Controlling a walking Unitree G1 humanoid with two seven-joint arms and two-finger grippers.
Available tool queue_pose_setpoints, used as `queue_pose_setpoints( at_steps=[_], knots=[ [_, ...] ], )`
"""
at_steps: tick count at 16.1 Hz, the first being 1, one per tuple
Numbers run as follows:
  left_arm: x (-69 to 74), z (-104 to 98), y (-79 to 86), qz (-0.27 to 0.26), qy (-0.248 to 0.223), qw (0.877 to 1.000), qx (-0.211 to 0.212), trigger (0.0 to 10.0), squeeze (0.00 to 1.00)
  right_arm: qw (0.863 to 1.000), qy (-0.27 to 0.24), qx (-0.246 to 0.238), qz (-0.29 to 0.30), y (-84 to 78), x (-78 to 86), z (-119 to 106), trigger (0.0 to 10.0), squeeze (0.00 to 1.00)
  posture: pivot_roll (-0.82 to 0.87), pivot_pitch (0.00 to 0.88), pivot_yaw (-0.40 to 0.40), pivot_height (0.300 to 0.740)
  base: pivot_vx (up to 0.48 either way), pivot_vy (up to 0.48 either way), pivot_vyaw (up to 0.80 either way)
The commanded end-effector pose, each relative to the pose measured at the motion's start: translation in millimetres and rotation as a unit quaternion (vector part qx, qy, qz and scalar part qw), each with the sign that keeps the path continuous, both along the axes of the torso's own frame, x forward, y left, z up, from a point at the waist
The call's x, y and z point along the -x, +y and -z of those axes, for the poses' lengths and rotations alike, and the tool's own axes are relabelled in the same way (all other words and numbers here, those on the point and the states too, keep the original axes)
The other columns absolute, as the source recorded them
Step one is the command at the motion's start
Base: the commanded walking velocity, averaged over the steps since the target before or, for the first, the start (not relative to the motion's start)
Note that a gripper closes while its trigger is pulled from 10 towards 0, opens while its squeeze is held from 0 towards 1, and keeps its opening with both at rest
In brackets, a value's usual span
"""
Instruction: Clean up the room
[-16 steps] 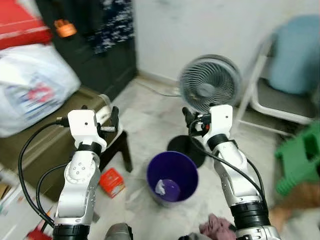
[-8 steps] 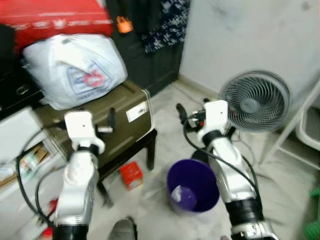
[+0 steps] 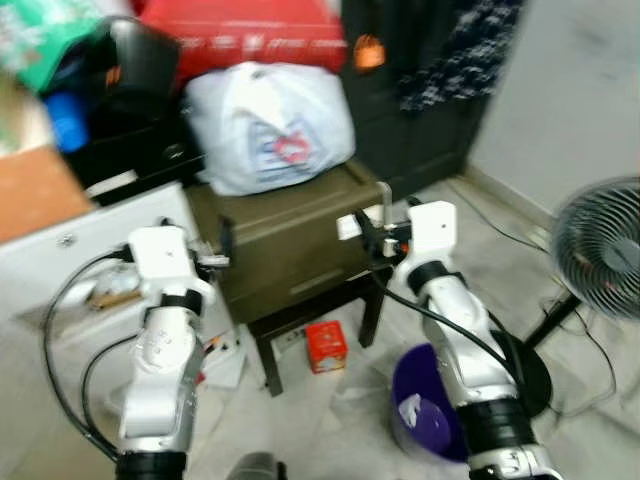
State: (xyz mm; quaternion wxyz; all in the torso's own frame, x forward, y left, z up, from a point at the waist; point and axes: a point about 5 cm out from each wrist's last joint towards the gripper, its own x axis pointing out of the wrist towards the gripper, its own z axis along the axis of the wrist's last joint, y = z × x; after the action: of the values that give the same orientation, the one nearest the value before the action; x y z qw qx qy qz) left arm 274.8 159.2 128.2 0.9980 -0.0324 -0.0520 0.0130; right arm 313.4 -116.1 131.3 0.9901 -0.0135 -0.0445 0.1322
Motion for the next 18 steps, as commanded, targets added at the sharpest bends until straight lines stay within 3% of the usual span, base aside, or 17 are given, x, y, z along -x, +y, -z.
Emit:
queue_pose_setpoints(
  at_steps=[1, 4, 8, 9, 11, 12, 14, 15, 16, 17, 18],
  knots=[
    [2.1, -1.6, 7.0, -0.012, -0.001, 1.0, -0.011, 10.0, 0.0, 1.0, -0.008, -0.005, -0.009, 5.6, 0.6, -4.8, 10.0, 0.0, 0.0, 0.0, 0.001, 0.74, 0.0, 0.0, 0.8],
    [2.9, 3.1, 9.9, -0.022, 0.01, 0.999, -0.02, 10.0, 0.0, 1.0, -0.005, -0.006, -0.01, 7.8, 0.9, -2.8, 10.0, 0.0, 0.01, 0.0, 0.001, 0.74, 0.0, 0.0, 0.8],
    [16.1, 13.9, 21.6, -0.068, 0.031, 0.996, -0.042, 10.0, 0.0, 1.0, 0.015, -0.013, -0.005, 14.8, 6.5, 7.6, 10.0, 0.0, 0.04, 0.0, -0.027, 0.74, 0.0, 0.0, 0.69],
    [26.5, 23.0, 19.8, -0.046, 0.047, 0.997, -0.028, 10.0, 0.0, 0.999, 0.035, 0.001, 0.03, -1.0, 6.0, 17.0, 10.0, 0.0, 0.06, 0.0, -0.043, 0.74, 0.0, 0.0, 0.0],
    [33.7, 28.9, 15.4, -0.034, 0.057, 0.998, -0.021, 10.0, 0.0, 0.997, 0.052, 0.005, 0.054, -13.1, 6.5, 24.1, 10.0, 0.0, 0.06, 0.0, -0.055, 0.74, 0.0, 0.0, 0.0],
    [44.6, 38.7, 7.6, -0.015, 0.074, 0.997, -0.016, 10.0, 0.0, 0.992, 0.083, 0.013, 0.089, -29.0, 8.1, 35.3, 10.0, 0.0, 0.06, 0.0, -0.06, 0.74, 0.0, 0.0, 0.0],
    [57.4, 53.2, -4.2, 0.004, 0.095, 0.995, -0.031, 10.0, 0.0, 0.991, 0.075, 0.032, 0.109, -34.9, 8.9, 38.2, 10.0, 0.0, 0.01, 0.0, -0.024, 0.74, 0.0, 0.0, 0.0],
    [60.6, 55.1, -3.7, 0.006, 0.098, 0.994, -0.039, 10.0, 0.0, 0.992, 0.071, 0.013, 0.107, -33.5, 8.9, 35.5, 10.0, 0.0, 0.01, 0.0, -0.024, 0.74, 0.0, 0.0, 0.0],
    [60.3, 55.0, -1.7, 0.009, 0.1, 0.994, -0.044, 10.0, 0.0, 0.992, 0.047, 0.02, 0.119, -35.1, 10.2, 29.4, 10.0, 0.0, -0.05, 0.0, 0.033, 0.74, 0.0, 0.0, 0.0],
    [55.1, 54.3, -2.2, 0.027, 0.098, 0.993, -0.056, 10.0, 0.0, 0.991, 0.016, 0.024, 0.129, -40.1, 14.8, 22.0, 10.0, 0.0, -0.09, 0.0, 0.066, 0.74, 0.0, 0.0, 0.0],
    [49.6, 51.8, -1.1, 0.043, 0.092, 0.992, -0.072, 10.0, 0.0, 0.99, 0.017, 0.042, 0.134, -41.2, 19.8, 24.7, 10.0, 0.0, -0.1, 0.0, 0.077, 0.74, 0.0, 0.0, 0.0]
  ],
)
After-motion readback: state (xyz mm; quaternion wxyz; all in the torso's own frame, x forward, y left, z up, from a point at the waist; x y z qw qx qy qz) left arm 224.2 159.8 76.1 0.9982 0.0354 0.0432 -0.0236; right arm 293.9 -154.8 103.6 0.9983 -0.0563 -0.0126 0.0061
